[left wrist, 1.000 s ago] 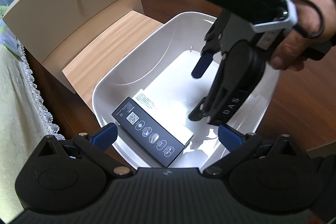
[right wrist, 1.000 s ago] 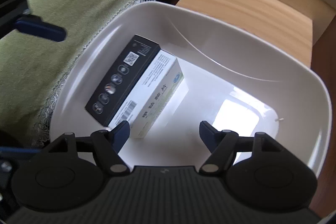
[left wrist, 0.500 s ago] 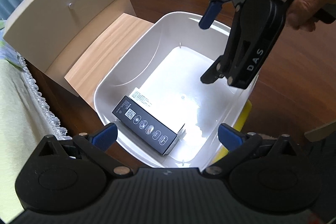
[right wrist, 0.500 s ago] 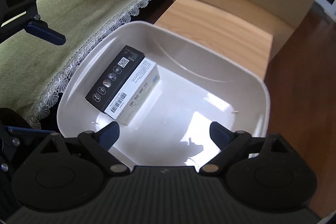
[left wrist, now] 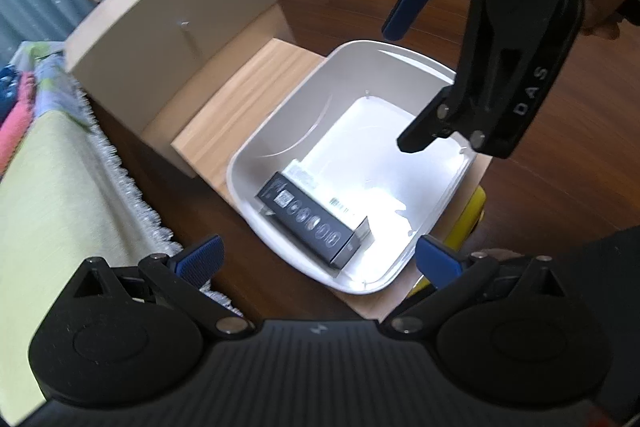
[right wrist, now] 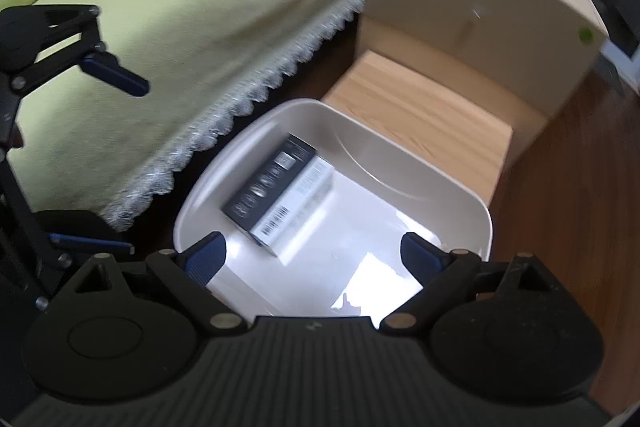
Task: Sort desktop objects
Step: 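Lift the right tool from the basin and move back toward the sofa boxes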
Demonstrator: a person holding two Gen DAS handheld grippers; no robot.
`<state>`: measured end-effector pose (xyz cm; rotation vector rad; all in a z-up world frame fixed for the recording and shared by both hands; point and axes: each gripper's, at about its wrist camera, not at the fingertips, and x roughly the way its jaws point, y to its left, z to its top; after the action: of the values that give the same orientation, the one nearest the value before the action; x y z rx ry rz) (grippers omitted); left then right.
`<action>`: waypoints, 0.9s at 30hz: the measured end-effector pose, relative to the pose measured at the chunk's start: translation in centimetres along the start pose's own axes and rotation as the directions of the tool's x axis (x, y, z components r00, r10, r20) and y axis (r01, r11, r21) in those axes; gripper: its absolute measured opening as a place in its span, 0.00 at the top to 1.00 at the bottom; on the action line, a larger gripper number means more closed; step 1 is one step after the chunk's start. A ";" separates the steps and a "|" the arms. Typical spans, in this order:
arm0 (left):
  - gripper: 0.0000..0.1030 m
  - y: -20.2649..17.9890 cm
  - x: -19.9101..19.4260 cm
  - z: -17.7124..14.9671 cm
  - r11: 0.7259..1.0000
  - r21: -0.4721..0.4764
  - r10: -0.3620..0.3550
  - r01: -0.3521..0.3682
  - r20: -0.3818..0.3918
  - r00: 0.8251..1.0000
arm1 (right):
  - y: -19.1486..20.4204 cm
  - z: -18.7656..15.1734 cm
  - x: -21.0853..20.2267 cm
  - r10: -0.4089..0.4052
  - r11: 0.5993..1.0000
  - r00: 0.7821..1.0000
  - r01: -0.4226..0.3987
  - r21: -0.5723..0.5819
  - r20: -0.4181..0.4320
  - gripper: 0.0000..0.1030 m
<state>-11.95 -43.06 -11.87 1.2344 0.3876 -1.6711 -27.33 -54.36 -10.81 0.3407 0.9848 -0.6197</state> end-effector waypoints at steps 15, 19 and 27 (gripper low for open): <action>0.00 3.1 -10.7 -7.9 0.928 -0.275 0.250 -0.250 -0.035 0.967 | 9.6 6.4 -3.3 0.124 0.971 0.986 -0.097 -0.219 0.112 0.09; 0.00 3.2 -13.5 -11.1 0.878 -0.353 0.314 -0.322 -0.082 0.946 | 13.2 7.9 -3.7 0.180 0.949 0.976 -0.139 -0.283 0.125 0.09; 0.00 3.0 -19.1 -18.6 0.701 -0.548 0.424 -0.456 -0.193 0.885 | 20.8 10.5 -3.7 0.306 0.892 0.943 -0.235 -0.386 0.133 0.09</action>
<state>0.64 -21.28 -2.71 0.8153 0.5384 -0.9888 -8.83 -42.51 -2.31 0.0816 0.8276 -0.1989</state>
